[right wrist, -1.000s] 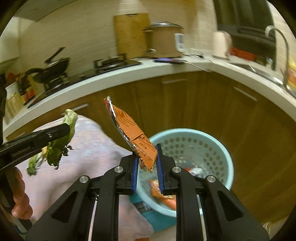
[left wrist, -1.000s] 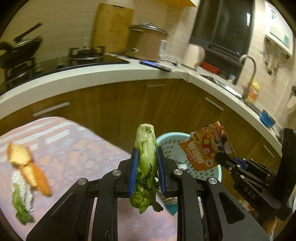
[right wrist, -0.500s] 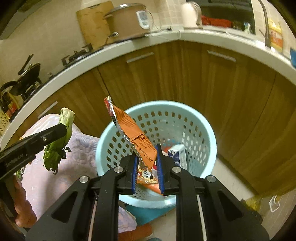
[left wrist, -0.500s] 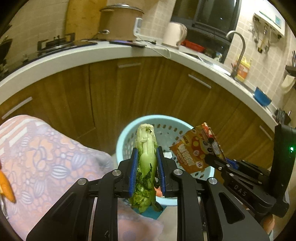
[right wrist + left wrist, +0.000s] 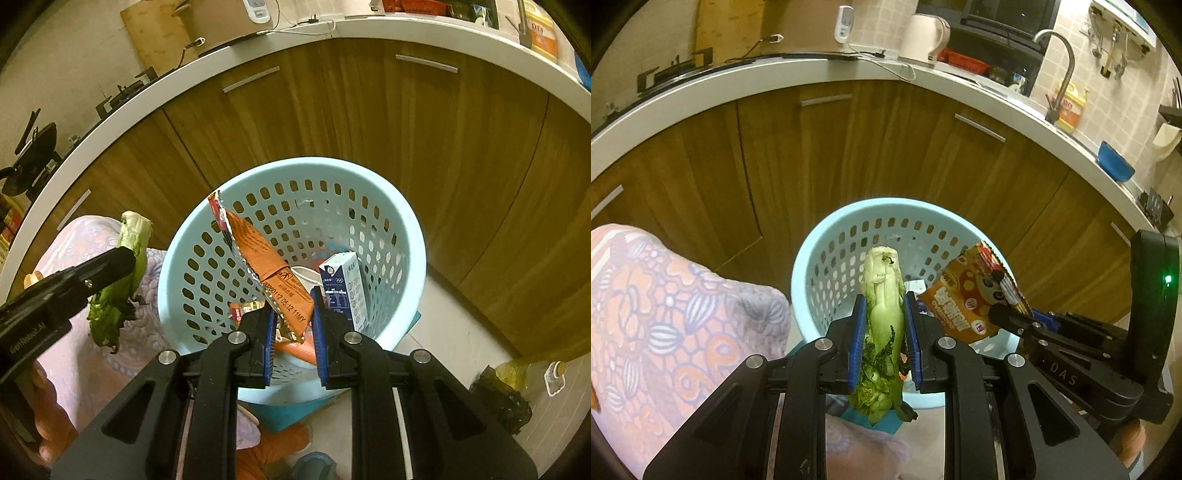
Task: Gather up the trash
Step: 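Carry the stalk and snack packet over the blue basket and open both tools, then lower the left tool onto the second green stalk and close it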
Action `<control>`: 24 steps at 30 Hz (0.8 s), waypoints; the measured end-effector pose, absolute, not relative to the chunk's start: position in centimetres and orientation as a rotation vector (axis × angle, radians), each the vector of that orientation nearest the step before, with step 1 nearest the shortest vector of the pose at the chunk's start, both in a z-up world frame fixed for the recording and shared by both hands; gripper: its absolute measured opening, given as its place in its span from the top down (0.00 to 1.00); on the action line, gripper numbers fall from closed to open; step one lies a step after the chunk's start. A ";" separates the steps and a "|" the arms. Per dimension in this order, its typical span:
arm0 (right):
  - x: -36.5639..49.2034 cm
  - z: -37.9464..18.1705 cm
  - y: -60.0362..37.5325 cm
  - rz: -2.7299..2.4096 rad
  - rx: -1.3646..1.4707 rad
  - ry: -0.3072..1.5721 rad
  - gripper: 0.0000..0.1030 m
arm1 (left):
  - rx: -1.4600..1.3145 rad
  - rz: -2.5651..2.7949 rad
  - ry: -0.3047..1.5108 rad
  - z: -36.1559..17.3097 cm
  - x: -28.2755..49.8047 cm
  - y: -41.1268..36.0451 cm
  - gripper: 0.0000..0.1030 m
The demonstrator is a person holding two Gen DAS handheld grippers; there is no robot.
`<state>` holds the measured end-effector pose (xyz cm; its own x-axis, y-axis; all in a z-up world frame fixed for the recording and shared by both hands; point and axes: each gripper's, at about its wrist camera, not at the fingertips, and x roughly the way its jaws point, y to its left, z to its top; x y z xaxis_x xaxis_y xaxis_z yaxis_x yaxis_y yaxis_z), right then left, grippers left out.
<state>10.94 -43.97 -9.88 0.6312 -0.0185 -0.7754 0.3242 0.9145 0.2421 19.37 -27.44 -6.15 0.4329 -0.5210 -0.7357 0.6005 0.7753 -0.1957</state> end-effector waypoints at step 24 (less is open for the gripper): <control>10.5 -8.5 -42.9 -0.190 0.369 0.856 0.69 | 0.087 -0.659 0.840 -4.9 18.6 -24.5 0.54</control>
